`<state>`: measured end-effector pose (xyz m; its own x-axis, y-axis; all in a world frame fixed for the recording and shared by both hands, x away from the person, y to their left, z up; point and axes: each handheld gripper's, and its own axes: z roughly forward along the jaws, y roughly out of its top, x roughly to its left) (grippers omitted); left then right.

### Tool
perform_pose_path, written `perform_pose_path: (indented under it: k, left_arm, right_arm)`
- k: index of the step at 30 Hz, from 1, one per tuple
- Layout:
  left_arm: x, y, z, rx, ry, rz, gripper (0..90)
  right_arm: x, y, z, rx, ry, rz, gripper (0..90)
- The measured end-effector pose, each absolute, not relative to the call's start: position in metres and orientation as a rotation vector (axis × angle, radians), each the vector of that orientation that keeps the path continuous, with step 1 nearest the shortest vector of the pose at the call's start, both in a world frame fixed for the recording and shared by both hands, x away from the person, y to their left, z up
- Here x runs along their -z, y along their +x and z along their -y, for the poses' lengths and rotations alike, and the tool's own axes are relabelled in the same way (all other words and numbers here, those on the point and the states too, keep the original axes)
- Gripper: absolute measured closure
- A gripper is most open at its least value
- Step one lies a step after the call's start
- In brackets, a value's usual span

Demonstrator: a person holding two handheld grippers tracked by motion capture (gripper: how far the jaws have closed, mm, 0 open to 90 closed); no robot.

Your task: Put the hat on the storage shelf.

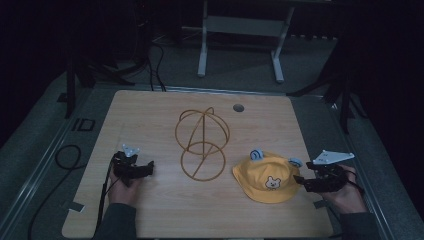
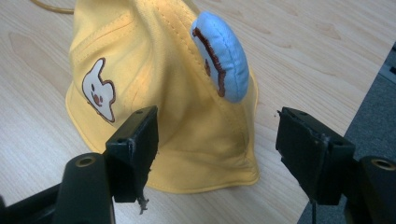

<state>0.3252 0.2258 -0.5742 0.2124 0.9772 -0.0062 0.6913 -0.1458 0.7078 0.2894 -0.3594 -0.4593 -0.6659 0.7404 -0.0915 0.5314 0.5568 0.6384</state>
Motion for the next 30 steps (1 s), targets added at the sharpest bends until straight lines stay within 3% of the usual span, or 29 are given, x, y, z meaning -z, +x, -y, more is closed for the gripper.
perform_pose_path:
  k: [8, 30]
  left_arm:
    - [0.574, 0.325, -0.226, -0.634, 1.906, -1.541, 12.1]
    - [0.574, 0.325, -0.226, -0.633, 1.907, -1.541, 12.0]
  right_arm:
    - [0.454, 0.297, 0.353, -0.759, 0.994, -2.508, 32.7]
    - [0.425, 0.317, 0.334, -0.566, 0.823, -2.630, 29.8]
